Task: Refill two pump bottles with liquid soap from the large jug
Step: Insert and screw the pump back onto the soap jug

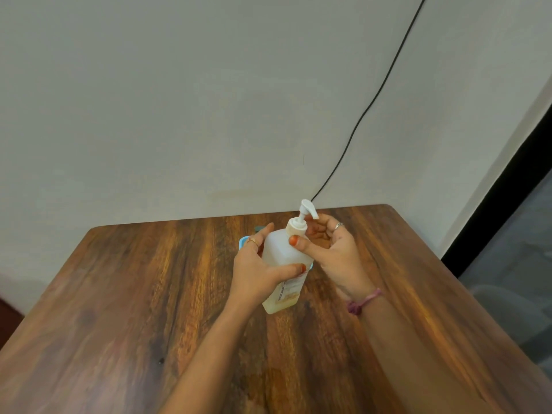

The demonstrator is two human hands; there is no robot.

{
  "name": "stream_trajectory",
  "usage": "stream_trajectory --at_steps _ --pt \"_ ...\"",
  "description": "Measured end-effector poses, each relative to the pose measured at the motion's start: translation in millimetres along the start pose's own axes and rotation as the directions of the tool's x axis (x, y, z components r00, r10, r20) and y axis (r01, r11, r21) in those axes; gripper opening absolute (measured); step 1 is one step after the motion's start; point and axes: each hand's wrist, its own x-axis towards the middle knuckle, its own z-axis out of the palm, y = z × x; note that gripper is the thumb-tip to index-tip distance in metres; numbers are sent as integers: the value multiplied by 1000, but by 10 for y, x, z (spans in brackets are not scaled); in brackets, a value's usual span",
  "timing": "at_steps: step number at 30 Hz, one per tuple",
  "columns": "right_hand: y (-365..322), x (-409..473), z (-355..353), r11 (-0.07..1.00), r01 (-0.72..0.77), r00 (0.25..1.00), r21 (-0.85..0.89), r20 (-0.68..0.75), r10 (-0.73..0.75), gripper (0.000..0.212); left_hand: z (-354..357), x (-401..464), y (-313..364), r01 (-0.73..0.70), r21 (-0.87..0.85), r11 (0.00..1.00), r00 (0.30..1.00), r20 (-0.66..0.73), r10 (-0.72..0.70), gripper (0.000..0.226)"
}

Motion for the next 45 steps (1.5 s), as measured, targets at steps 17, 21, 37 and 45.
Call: stream_trajectory --at_steps 17,21,37,45 --pt "-82 29 115 991 -85 991 102 109 73 47 -44 10 -61 17 -15 1000 999 43 -16 91" --pt "-159 67 -47 988 -119 932 95 353 78 45 -78 35 -49 21 -22 1000 997 80 -20 87" --pt "-36 -26 160 992 -113 984 56 143 104 56 -87 30 -74 42 -22 999 996 85 -40 89" --pt "-25 -21 164 994 -83 996 67 -16 84 48 -101 50 -51 26 -20 999 994 108 -24 86"
